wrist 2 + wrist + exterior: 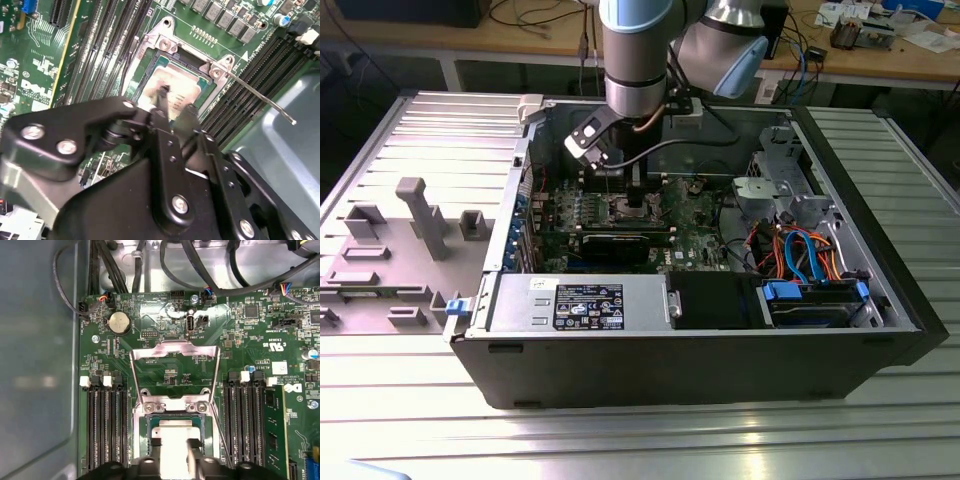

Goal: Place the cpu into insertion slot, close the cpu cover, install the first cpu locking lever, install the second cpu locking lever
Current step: 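Place the cpu into insertion slot, then close the cpu cover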

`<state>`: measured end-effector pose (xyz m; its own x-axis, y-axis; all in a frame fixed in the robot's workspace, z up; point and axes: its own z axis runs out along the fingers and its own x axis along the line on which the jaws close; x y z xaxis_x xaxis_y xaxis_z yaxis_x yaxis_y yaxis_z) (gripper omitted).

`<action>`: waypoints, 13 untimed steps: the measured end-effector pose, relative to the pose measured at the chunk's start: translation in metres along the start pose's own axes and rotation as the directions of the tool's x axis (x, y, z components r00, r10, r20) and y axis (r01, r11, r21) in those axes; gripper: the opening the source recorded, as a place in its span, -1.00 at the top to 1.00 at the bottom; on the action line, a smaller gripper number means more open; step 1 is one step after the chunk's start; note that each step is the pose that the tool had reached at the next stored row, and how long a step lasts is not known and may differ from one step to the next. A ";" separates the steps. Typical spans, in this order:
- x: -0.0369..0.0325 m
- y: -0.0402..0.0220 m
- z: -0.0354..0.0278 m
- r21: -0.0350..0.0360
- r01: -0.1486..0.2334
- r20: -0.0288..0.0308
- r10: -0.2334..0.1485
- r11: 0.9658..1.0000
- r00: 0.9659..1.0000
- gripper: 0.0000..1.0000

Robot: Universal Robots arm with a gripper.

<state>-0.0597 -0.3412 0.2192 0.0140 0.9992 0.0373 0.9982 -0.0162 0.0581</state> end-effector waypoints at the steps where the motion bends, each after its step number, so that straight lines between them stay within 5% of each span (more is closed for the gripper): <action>1: 0.0000 0.0002 -0.0012 0.001 0.000 0.000 0.000 1.000 1.000 0.41; 5: 0.0002 0.0008 -0.0042 0.003 0.000 0.000 0.000 1.000 1.000 0.78; 13: 0.0002 0.0008 -0.0043 0.004 0.000 0.000 0.000 1.000 1.000 0.79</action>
<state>-0.0591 -0.3412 0.2235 0.0141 0.9992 0.0373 0.9984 -0.0161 0.0540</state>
